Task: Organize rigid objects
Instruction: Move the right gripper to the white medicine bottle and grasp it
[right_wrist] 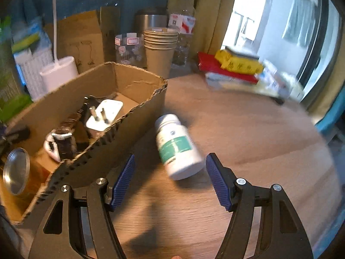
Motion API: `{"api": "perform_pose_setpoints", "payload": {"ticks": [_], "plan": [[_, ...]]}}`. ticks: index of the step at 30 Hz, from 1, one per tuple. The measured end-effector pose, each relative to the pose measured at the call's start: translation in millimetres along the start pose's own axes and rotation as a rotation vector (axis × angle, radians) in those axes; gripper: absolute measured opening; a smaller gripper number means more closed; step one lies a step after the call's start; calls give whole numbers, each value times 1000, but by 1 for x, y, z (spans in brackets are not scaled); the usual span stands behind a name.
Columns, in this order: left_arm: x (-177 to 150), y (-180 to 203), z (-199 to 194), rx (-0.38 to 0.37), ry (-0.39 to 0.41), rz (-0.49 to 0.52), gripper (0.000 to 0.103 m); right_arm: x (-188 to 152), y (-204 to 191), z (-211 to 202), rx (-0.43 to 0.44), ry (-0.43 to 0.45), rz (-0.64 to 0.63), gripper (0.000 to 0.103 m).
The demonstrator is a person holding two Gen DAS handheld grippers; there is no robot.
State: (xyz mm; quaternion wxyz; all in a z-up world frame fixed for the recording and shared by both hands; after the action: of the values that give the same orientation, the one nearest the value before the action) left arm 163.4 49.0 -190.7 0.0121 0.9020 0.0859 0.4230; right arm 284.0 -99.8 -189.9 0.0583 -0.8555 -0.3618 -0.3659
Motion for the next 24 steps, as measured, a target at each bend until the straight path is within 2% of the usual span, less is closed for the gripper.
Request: {"api": "perform_pose_setpoints", "payload": {"ticks": [13,14,17,24], "plan": [[0,0,1,0,-3,-3,9,5,18,38,-3,-45,76,71],[0,1,1,0,-3,-3,9,4,17,38,-5,-49,76,69],[0,0,1,0,-2,-2,9,1,17,41,-18,-64,72,51],[0,0,1,0,-2,-2,9,1,21,36,-29,-47,96,48]]}}
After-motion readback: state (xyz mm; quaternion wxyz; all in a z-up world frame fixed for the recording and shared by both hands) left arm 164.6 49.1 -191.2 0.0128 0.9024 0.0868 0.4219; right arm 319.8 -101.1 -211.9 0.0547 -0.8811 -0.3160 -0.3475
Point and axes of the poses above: each gripper's, at about its wrist camera, not at the fingertips, and z roughly the way its jaws point, y to its right, x to its top, the point moved 10 cm from there along z, roughly the way its jaws point, and after that the axes turned 1 degree about -y, right-handed, at the moved point
